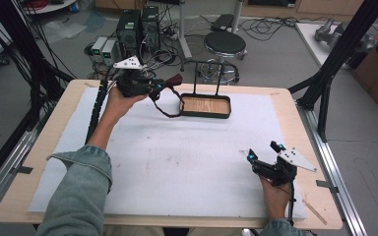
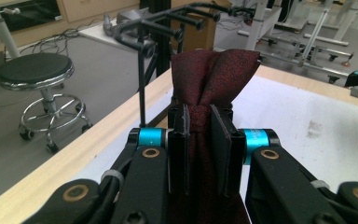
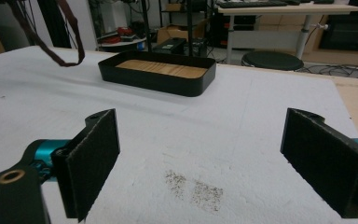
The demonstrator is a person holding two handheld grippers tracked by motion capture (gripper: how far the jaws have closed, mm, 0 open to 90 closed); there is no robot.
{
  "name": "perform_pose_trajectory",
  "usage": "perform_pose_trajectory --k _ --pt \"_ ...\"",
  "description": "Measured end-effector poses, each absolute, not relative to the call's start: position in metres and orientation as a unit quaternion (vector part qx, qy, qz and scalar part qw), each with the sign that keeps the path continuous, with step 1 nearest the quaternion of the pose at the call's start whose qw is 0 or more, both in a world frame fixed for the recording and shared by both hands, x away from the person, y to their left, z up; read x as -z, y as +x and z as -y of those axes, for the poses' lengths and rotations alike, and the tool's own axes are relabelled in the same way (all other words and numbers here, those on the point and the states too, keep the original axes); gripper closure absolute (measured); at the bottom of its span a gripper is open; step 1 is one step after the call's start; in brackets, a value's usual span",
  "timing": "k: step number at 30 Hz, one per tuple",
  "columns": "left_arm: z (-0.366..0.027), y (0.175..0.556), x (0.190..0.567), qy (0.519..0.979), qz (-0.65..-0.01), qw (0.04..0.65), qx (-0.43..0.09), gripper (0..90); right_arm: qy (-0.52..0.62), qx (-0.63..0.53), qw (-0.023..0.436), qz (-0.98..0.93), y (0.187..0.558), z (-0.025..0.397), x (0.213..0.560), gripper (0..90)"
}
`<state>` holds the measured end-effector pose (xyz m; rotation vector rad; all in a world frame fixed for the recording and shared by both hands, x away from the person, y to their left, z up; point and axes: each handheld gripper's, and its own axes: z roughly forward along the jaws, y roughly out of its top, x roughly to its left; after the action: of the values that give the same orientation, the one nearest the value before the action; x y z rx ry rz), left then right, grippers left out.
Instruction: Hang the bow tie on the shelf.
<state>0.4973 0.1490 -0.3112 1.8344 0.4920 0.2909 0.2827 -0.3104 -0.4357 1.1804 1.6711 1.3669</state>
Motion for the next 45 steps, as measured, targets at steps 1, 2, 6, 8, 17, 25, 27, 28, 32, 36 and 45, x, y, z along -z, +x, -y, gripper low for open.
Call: perform_pose_trajectory --k 1,2,6,8,17,25,27,28,32,36,45 --pt "-0.146 0.499 0.310 0.781 -0.208 0.575 -0.125 77.3 0.453 -0.525 0.332 -0.639 0.283 0.310 0.436 10.7" --pt "-0.143 0.500 0.308 0.781 -0.205 0.577 -0.126 77.3 0.453 -0.525 0.332 -0.640 0.283 0.310 0.436 10.7" --pt "-0.131 0.506 0.304 0.781 -0.198 0.579 -0.125 77.3 0.452 -0.525 0.332 -0.640 0.283 0.311 0.436 10.8" --pt "-0.126 0.509 0.301 0.781 -0.196 0.579 -0.126 77.3 0.453 -0.525 0.333 -0.640 0.283 0.311 0.436 10.7" --pt "-0.110 0.524 0.295 0.763 -0.198 0.603 -0.122 77.3 0.452 -0.526 0.332 -0.640 0.283 0.311 0.436 10.7" --pt "-0.104 0.538 0.294 0.746 -0.207 0.623 -0.108 77.3 0.453 -0.525 0.330 -0.640 0.283 0.311 0.436 10.7" --pt "-0.102 0.540 0.293 0.742 -0.207 0.629 -0.107 77.4 0.452 -0.526 0.331 -0.640 0.283 0.311 0.436 10.7" --pt "-0.101 0.540 0.293 0.740 -0.205 0.631 -0.108 77.3 0.451 -0.526 0.331 -0.640 0.283 0.311 0.436 10.7" --pt "-0.098 0.544 0.295 0.729 -0.209 0.645 -0.098 77.3 0.452 -0.526 0.330 -0.640 0.283 0.311 0.436 10.7" --pt "-0.094 0.548 0.299 0.720 -0.215 0.653 -0.096 77.4 0.450 -0.527 0.331 -0.641 0.283 0.311 0.436 10.7" --pt "-0.089 0.557 0.304 0.703 -0.220 0.670 -0.092 77.3 0.451 -0.526 0.331 -0.641 0.283 0.311 0.436 10.8"
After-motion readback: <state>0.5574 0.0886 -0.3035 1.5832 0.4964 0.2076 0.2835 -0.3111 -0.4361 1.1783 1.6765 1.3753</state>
